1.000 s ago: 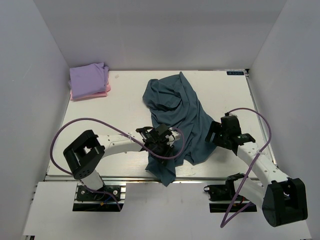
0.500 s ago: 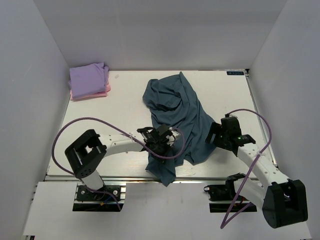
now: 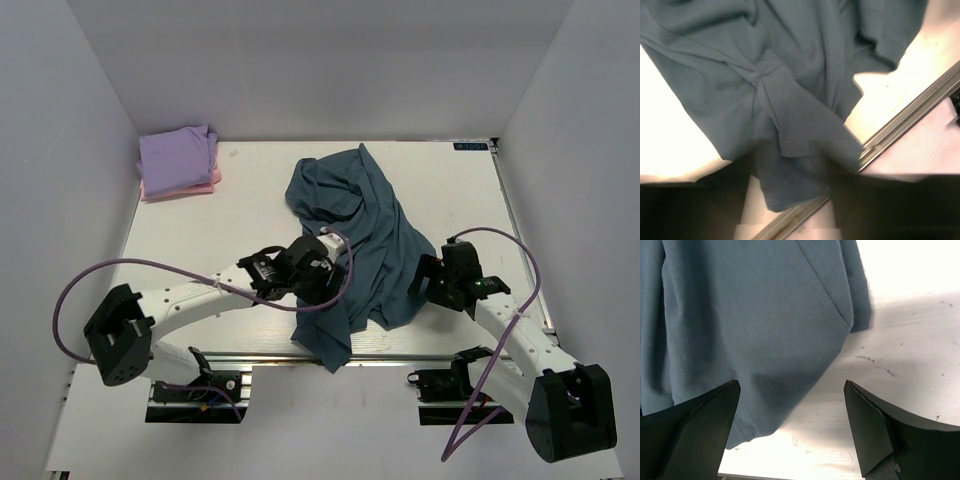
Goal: Fold and stack the t-shirts
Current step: Flatten out the tshirt
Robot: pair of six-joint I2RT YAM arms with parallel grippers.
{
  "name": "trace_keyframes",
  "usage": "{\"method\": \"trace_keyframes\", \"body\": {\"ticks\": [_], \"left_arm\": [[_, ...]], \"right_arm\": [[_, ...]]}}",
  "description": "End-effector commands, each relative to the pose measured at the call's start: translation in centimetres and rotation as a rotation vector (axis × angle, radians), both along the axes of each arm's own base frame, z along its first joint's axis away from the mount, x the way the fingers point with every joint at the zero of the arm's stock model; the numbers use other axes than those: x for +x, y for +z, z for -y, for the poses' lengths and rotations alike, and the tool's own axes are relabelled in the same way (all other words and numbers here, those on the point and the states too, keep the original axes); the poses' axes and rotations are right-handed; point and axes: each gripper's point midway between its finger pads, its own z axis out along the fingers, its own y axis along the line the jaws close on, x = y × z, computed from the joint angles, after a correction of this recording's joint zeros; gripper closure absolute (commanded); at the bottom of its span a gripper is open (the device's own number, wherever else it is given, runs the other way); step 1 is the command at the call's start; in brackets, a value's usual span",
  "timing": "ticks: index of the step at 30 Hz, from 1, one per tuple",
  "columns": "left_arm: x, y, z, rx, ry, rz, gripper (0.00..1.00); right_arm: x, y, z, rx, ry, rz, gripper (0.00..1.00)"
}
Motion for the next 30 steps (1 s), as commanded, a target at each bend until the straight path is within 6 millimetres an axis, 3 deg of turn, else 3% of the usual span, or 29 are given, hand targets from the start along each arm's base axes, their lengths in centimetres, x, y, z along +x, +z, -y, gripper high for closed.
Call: {"method": "trace_keyframes", "body": {"ticks": [1, 2, 7, 10, 17, 24, 25, 26, 27, 28, 30], "left_arm": [[-0.6, -1.3, 0.1, 0.051, -0.034, -0.058, 0.18], [-1.2, -1.8, 0.4, 0.051, -0.065, -0.087, 0.01], [-1.9, -3.3, 2.4, 0.024, -0.146, -0.149, 0.00], [-1.2, -3.5, 3.7, 0.002, -0.154, -0.141, 0.00], [-0.4, -4.8, 5.3, 0.016, -0.159, -0.163, 0.12], [0.6, -7.4, 4.7, 0.135, -0.092, -0.177, 0.38], [0.7, -7.6, 4.5, 0.154, -0.074, -0.184, 0.54], [1.0, -7.3, 4.5, 0.159, -0.067, -0.175, 0.64], [1.1, -7.3, 4.5, 0.159, -0.051, -0.175, 0.88], [1.1, -6.8, 4.6, 0.147, -0.052, -0.166, 0.98], [1.2, -6.1, 4.3, 0.138, -0.046, -0.149, 1.00]], "right_arm": [[0.3, 0.1, -0.6, 0.024, 0.013, 0.012, 0.10], [0.4, 0.1, -0.6, 0.026, 0.015, 0.013, 0.10], [0.5, 0.0, -0.6, 0.025, 0.012, 0.015, 0.10], [0.3, -0.4, -0.6, 0.031, 0.007, 0.010, 0.10], [-0.1, -1.4, -0.7, 0.040, 0.001, -0.010, 0.10], [0.1, -1.6, -1.1, 0.063, -0.005, 0.000, 0.10], [0.1, -1.8, -1.1, 0.064, -0.003, -0.004, 0.10], [0.1, -1.9, -1.1, 0.068, -0.011, -0.005, 0.11], [0.3, -1.9, -1.2, 0.073, -0.011, 0.000, 0.14], [0.3, -2.0, -1.2, 0.073, -0.010, -0.002, 0.16], [0.3, -2.2, -1.4, 0.082, -0.011, -0.004, 0.20]]}}
